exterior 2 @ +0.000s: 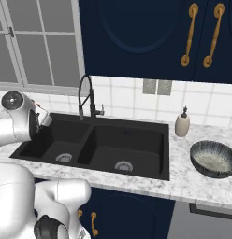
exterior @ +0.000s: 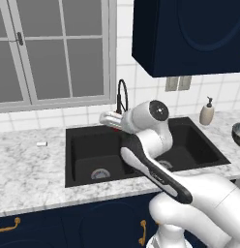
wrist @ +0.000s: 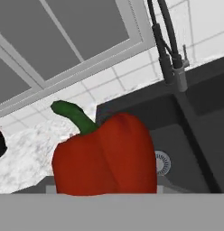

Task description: Pick the bell pepper from the sink and place it in the bowl. Then pick the bowl and place it in the microwave. Then close the microwave door and press the start button.

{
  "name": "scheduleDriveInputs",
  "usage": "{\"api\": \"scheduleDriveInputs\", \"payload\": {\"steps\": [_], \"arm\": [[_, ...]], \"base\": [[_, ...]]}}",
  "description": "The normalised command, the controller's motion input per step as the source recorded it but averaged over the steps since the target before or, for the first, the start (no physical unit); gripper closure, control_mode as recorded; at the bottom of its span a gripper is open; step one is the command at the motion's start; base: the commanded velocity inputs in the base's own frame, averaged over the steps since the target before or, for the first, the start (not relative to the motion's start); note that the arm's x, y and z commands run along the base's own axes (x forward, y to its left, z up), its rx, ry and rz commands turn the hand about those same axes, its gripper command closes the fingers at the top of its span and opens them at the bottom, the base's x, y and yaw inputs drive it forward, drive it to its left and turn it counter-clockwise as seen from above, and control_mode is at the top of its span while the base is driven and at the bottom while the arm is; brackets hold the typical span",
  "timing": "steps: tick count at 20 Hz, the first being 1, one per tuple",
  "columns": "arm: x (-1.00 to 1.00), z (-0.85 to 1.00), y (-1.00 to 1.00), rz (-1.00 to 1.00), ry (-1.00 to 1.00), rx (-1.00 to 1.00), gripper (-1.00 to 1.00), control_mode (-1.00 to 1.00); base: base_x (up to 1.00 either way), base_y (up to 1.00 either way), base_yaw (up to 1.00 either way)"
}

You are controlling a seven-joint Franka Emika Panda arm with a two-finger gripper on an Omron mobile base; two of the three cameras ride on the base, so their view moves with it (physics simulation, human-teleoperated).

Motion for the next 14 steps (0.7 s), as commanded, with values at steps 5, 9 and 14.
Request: {"api": "scheduleDriveInputs", "payload": {"steps": [5, 9, 14], "arm": [[-0.68, 0.15, -0.57, -0.13, 0.16, -0.06, 1.00, -1.00], [-0.43, 0.00, -0.32, -0.27, 0.04, -0.19, 1.00, -1.00], [-0.10, 0.03, -0.73, -0.22, 0.28, -0.12, 1.00, -1.00]], "base": [[0.00, 0.00, 0.00], [0.00, 0.00, 0.00], [0.00, 0.00, 0.00]]}}
